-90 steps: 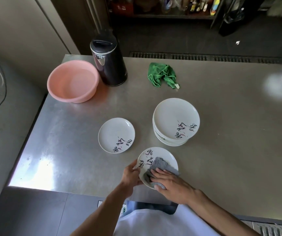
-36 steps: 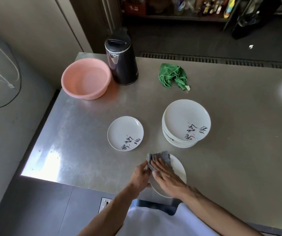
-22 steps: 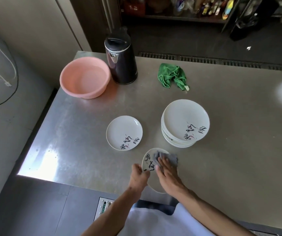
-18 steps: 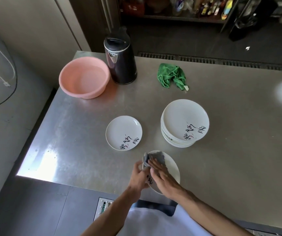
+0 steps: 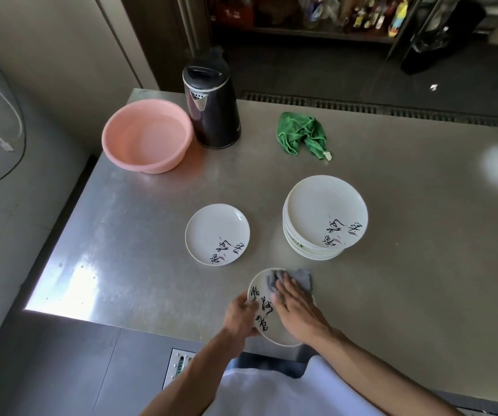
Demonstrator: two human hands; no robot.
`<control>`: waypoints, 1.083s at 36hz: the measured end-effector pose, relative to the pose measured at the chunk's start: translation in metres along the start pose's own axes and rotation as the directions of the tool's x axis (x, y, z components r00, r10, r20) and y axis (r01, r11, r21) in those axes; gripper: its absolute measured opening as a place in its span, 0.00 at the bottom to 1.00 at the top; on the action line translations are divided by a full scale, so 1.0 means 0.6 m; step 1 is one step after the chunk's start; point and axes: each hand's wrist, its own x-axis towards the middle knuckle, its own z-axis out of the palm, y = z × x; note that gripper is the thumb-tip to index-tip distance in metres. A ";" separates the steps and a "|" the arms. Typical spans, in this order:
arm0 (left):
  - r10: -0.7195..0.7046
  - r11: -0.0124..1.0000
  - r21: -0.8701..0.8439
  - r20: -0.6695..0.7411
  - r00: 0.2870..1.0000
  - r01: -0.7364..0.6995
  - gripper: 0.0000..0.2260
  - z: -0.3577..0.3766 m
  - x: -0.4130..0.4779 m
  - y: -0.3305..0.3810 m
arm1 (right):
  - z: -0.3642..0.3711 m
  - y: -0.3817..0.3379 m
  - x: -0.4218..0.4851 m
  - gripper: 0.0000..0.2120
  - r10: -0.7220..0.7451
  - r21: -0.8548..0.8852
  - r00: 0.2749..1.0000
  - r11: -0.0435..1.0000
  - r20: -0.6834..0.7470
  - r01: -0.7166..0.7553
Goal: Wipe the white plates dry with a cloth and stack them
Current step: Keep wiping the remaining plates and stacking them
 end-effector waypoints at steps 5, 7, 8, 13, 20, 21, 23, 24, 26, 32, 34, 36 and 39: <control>-0.058 0.982 -0.183 -0.096 0.994 0.040 0.10 0.007 0.000 -0.001 | -0.002 -0.007 -0.003 0.31 0.151 -0.065 0.985 0.986 -0.079 -0.156; -0.052 0.985 -0.169 -0.158 0.986 0.025 0.09 0.007 0.002 0.001 | -0.004 -0.017 -0.011 0.29 0.107 -0.004 0.994 0.994 -0.032 -0.107; -0.038 0.991 -0.136 -0.176 0.984 0.014 0.11 0.005 0.003 0.003 | -0.005 -0.023 -0.016 0.28 0.073 0.047 0.997 0.996 0.002 -0.073; 0.002 0.998 -0.057 -0.070 0.998 -0.006 0.08 -0.007 0.004 0.010 | -0.014 -0.061 -0.039 0.24 -0.137 0.300 0.986 0.948 0.094 0.103; -0.016 1.000 -0.012 0.086 0.996 0.017 0.14 -0.028 -0.007 0.014 | -0.006 -0.033 -0.003 0.26 -0.003 -0.035 0.998 0.999 0.064 0.005; -0.009 1.000 -0.012 0.084 0.996 0.011 0.15 -0.028 -0.009 0.014 | -0.005 -0.031 0.003 0.26 0.057 -0.071 0.997 0.996 0.043 -0.054; 0.007 1.000 -0.004 0.083 0.997 -0.007 0.16 -0.026 -0.011 0.016 | 0.000 -0.033 0.009 0.26 0.085 -0.051 0.996 0.995 0.034 -0.084; 0.014 1.000 0.001 0.088 0.996 -0.015 0.15 -0.024 -0.011 0.016 | 0.005 -0.034 0.010 0.26 0.030 -0.020 0.998 0.999 0.053 -0.029; 0.026 1.000 0.013 0.108 0.994 -0.027 0.12 -0.021 -0.012 0.014 | 0.016 -0.036 0.006 0.25 -0.127 0.041 0.989 0.991 0.080 0.124; -0.001 0.998 -0.064 0.024 1.000 0.003 0.16 -0.024 -0.013 0.005 | 0.012 -0.028 0.000 0.28 -0.056 -0.034 0.998 0.998 0.035 0.057; -0.031 0.989 -0.146 -0.018 0.999 0.028 0.16 -0.020 -0.010 0.002 | 0.007 -0.026 0.000 0.29 0.071 -0.147 0.997 0.986 -0.038 -0.076; -0.061 0.974 -0.222 -0.061 0.996 0.046 0.15 -0.018 -0.005 0.003 | 0.002 -0.028 -0.001 0.30 0.134 -0.182 0.989 0.973 -0.068 -0.144; -0.075 0.972 -0.231 -0.135 0.988 0.042 0.11 -0.016 0.003 0.012 | -0.001 -0.036 -0.004 0.29 0.115 -0.075 0.993 0.990 -0.013 -0.116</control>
